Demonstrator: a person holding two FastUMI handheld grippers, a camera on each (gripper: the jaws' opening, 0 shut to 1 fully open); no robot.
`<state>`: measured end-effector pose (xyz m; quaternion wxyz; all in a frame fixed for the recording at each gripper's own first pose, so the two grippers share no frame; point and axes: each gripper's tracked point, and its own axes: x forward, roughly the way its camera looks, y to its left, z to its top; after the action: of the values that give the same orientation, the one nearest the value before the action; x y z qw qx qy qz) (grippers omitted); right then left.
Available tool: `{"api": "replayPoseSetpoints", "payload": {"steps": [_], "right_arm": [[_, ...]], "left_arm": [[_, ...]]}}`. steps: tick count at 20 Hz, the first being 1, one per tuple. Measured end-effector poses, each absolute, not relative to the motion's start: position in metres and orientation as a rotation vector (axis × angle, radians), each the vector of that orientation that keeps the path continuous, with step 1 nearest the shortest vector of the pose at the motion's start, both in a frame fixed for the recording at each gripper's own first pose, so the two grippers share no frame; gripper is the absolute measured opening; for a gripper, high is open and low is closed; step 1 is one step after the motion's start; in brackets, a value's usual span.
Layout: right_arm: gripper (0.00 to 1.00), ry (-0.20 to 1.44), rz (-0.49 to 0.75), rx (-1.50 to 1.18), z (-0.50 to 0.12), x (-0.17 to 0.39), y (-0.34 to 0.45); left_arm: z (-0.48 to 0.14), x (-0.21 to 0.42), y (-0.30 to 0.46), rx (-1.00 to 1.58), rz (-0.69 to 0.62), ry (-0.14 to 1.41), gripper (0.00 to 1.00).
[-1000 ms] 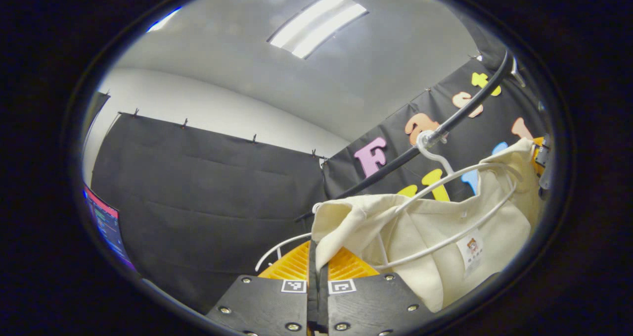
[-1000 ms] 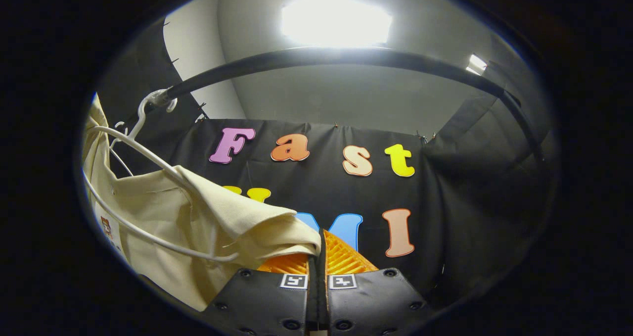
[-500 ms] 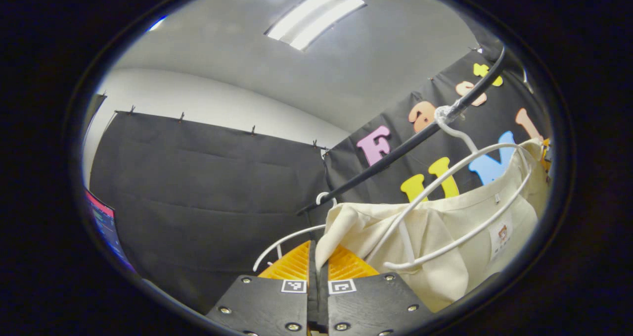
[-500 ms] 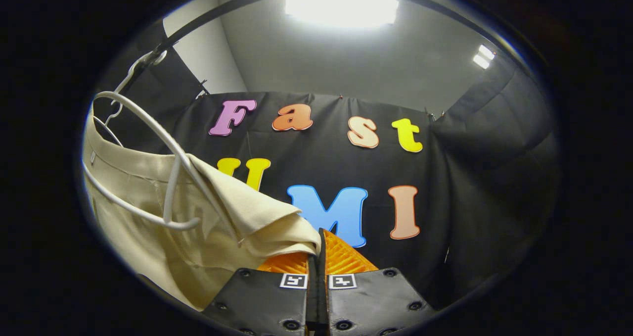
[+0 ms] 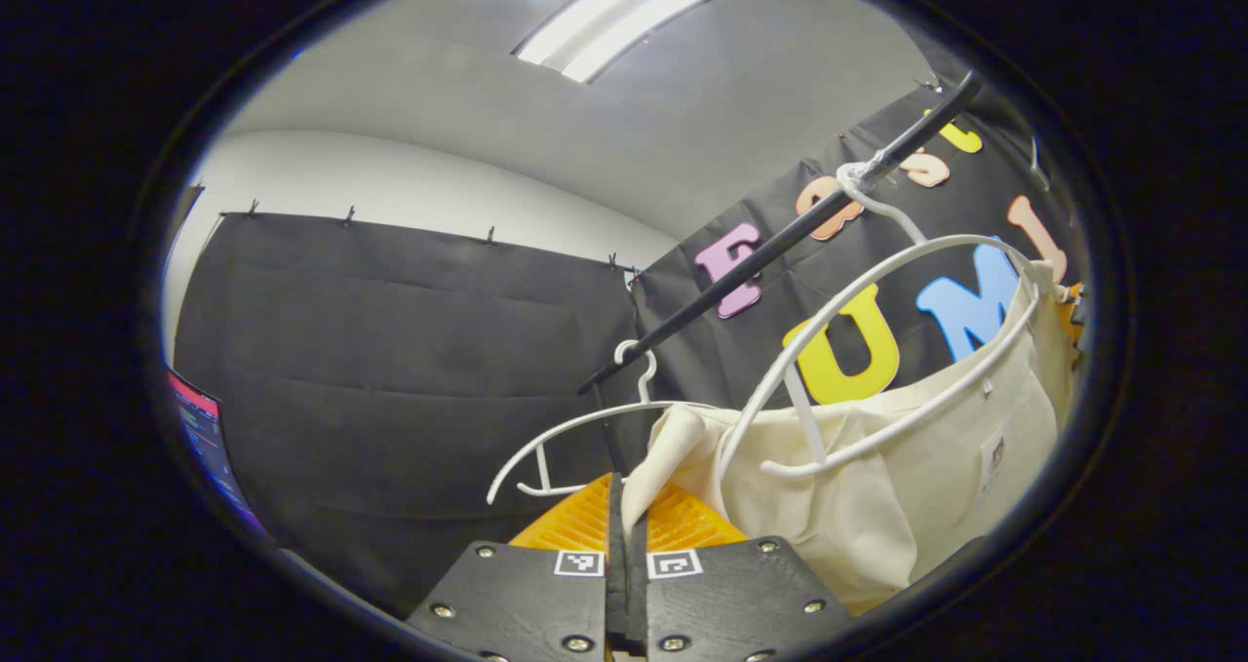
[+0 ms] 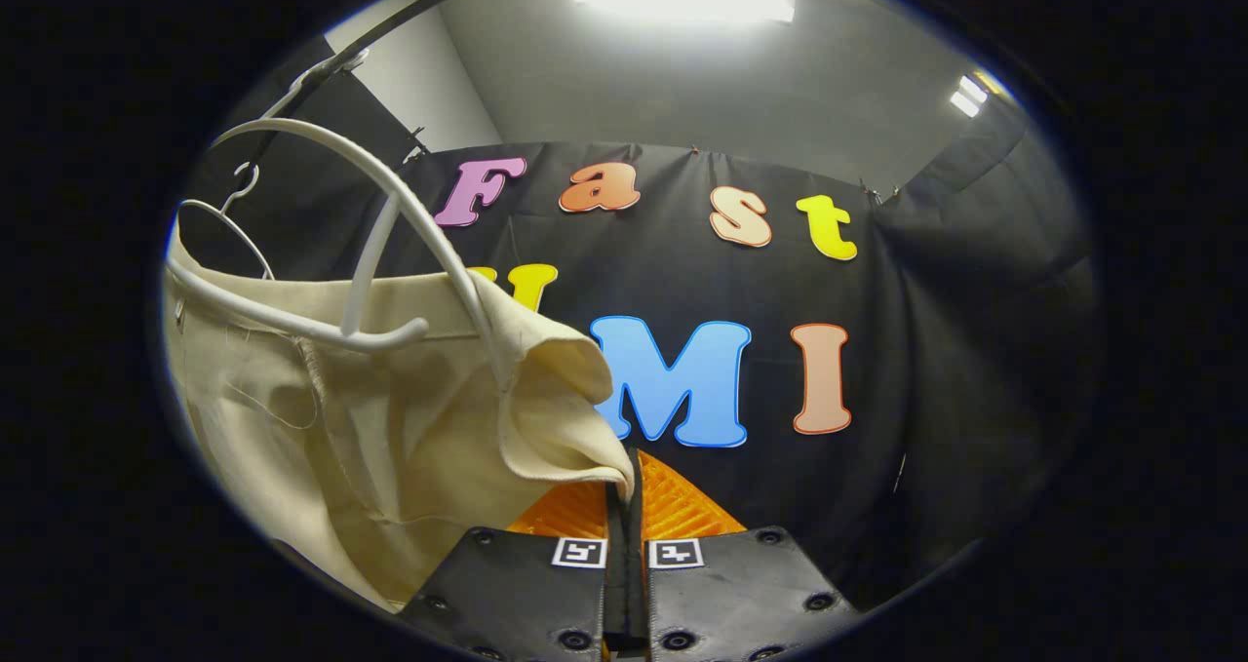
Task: Grasp the clothes on the hanger with both hands and then place them into the laundry hamper below.
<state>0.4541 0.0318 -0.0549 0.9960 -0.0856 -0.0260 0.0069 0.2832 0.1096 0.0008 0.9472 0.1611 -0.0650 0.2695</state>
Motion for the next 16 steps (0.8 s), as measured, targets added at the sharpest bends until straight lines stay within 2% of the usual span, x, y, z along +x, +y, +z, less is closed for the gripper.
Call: {"api": "replayPoseSetpoints", "payload": {"steps": [6, 9, 16], "right_arm": [[0.01, 0.042, 0.048, -0.196, -0.099, 0.433, 0.042], [0.02, 0.044, 0.081, -0.219, -0.108, 0.408, 0.053], [0.0, 0.014, 0.201, -0.207, -0.089, 0.327, 0.097]], "left_arm": [[-0.029, 0.276, 0.113, 0.307, 0.534, -0.072, 0.02], [-0.052, 0.251, 0.118, 0.261, 0.509, -0.02, 0.02], [-0.059, 0.22, 0.094, 0.247, 0.408, 0.037, 0.01]]}}
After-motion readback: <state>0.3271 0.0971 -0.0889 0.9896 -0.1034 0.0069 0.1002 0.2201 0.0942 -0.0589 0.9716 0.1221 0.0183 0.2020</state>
